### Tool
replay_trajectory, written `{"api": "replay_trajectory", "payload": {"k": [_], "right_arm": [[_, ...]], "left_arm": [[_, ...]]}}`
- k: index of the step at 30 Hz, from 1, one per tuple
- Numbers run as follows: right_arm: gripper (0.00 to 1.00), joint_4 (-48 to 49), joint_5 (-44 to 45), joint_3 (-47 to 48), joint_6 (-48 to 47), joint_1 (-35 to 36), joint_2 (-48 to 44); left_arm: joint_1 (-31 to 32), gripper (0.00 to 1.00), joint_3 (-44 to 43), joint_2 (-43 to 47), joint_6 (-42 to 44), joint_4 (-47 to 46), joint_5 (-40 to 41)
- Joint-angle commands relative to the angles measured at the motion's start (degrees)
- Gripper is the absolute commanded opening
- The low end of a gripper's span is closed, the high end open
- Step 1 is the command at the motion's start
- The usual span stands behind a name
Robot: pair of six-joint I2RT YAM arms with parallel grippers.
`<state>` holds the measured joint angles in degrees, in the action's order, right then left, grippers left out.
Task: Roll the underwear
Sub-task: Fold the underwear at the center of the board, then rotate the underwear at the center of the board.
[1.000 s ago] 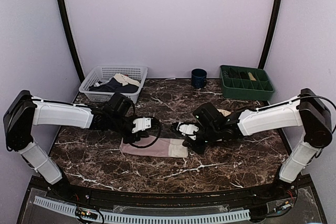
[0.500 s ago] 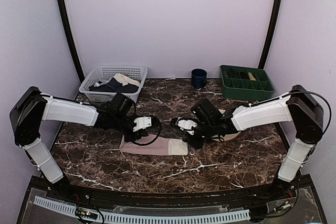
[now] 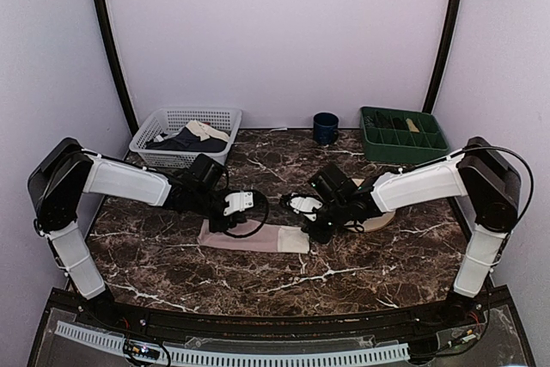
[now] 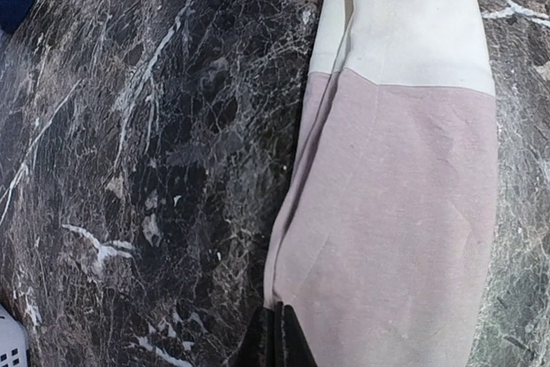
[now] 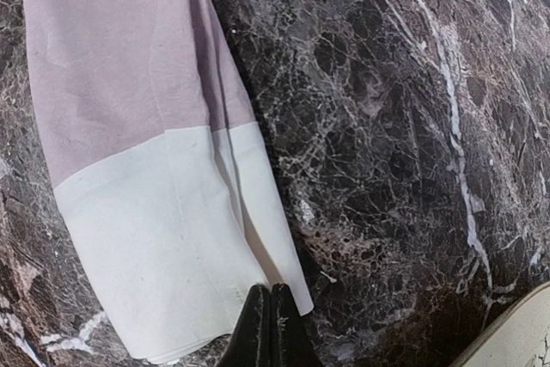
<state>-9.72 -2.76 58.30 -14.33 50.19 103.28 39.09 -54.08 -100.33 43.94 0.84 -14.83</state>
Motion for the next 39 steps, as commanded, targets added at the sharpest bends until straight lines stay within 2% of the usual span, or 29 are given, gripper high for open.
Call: {"api": "replay_trajectory", "payload": {"k": [1, 2, 4, 6, 9, 12, 15, 19, 22, 25, 32, 39], "right_arm": [[0.00, -1.00, 2.11, 2.38, 1.48, -0.62, 0.38], [0.01, -1.35, 2.63, 2.50, 1.72, -0.57, 0.23], [0.13, -2.09, 3.95, 3.02, 2.44, -0.88, -0.62], [0.22, -2.78, 4.40, 3.58, 3.37, -1.79, -1.98], [0.29, -4.73, 4.98, 5.14, 5.05, -3.30, -4.12], [0.34, -6.39, 2.34, 6.57, 6.18, -4.21, -5.71], [0.34, -7.82, -3.60, 8.73, 6.19, -4.30, -5.19], [0.32, -12.39, -10.27, 14.37, 7.39, -4.27, -0.15], [0.27, -14.99, -11.72, 18.51, 9.06, -4.26, 3.85], [0.22, -16.20, -11.61, 21.32, 10.94, -4.26, 7.38], [0.07, -18.74, -8.61, 25.77, 12.29, -4.29, 13.40], [0.03, -18.72, -7.23, 24.15, 11.38, -4.06, 15.58]], "left_arm": [[-0.33, 0.04, -1.41, -0.85, -3.27, -1.52, 3.47], [-0.34, 0.11, -1.91, -0.77, -4.53, -1.53, 4.17], [-0.32, 0.26, -3.93, -0.62, -7.70, -0.66, 5.32], [-0.33, 0.36, -6.41, -0.23, -10.28, 1.38, 6.77], [-0.34, 0.45, -8.38, 1.62, -14.55, 4.14, 9.88], [-0.34, 0.48, -8.75, 4.75, -19.38, 6.48, 12.73], [-0.29, 0.49, -8.48, 7.71, -26.25, 10.60, 12.63], [-0.28, 0.45, -5.18, 11.70, -41.19, 15.90, 11.02], [-0.01, 0.38, -1.82, 14.21, -51.68, 19.84, 9.17], [2.31, 0.31, 1.87, 16.45, -58.40, 22.74, 7.98], [7.11, 0.28, 8.87, 18.97, -68.37, 26.29, 8.84], [7.67, 0.25, 10.42, 15.43, -70.48, 24.45, 11.11]]}}
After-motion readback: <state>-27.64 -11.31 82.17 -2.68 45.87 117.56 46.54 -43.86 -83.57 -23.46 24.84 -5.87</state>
